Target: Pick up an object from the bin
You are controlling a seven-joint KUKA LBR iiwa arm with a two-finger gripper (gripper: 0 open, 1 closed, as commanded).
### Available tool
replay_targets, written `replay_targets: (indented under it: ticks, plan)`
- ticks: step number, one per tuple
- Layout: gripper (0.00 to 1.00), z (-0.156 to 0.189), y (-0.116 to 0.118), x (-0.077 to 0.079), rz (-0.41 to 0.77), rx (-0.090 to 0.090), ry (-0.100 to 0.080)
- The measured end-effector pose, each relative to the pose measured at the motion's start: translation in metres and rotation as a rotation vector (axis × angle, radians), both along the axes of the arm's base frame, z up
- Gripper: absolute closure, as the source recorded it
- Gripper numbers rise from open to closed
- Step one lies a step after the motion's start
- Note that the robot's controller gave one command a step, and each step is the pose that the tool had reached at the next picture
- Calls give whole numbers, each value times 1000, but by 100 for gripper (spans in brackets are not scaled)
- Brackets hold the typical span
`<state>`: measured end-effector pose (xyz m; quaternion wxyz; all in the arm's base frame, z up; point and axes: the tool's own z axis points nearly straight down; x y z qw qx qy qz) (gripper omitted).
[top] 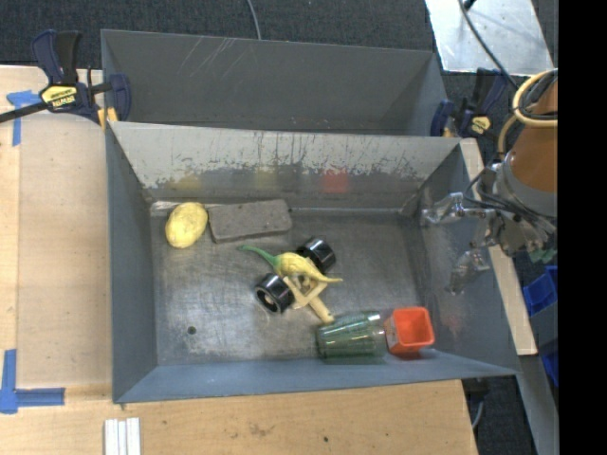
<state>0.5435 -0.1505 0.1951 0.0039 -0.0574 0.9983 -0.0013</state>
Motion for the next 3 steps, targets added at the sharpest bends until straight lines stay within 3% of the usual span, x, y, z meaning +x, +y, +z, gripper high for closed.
replay_targets:
  ticks: [1,2,3]
  plan:
    - [0,4,3,-23,206,1,10]
    - [0,2,8,-36,345,-1,4]
    - [0,-18,40,-32,507,-1,6]
